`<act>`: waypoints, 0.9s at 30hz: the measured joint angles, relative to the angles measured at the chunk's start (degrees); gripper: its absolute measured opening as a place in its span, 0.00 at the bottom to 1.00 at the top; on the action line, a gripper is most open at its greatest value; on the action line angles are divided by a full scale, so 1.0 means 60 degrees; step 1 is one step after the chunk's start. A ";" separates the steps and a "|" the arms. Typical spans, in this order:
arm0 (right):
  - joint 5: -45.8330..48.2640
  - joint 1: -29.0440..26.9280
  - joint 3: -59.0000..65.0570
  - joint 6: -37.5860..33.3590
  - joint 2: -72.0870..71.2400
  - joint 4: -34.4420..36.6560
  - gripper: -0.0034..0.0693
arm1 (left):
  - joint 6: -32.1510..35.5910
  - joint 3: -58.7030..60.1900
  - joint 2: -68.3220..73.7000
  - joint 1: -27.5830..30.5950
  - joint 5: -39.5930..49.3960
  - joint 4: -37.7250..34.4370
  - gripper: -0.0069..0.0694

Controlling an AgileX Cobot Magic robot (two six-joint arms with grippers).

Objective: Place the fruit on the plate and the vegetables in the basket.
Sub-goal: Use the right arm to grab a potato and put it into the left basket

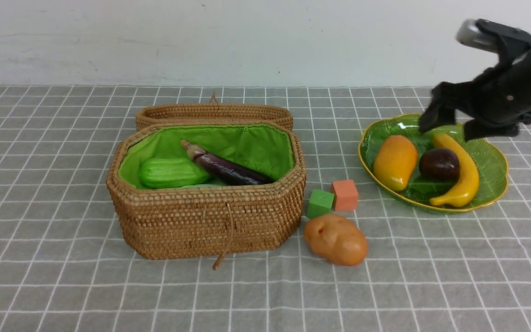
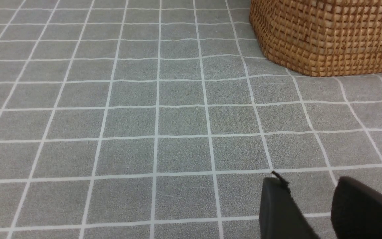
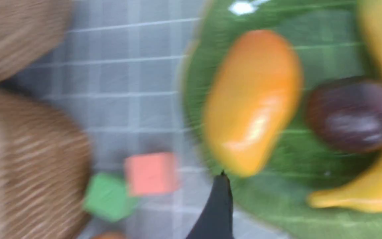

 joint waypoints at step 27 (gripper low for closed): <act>0.0037 0.3091 0.1547 -0.1952 0.1476 -0.0135 0.84 | 0.0000 0.0000 0.0000 0.0000 0.0000 0.0000 0.40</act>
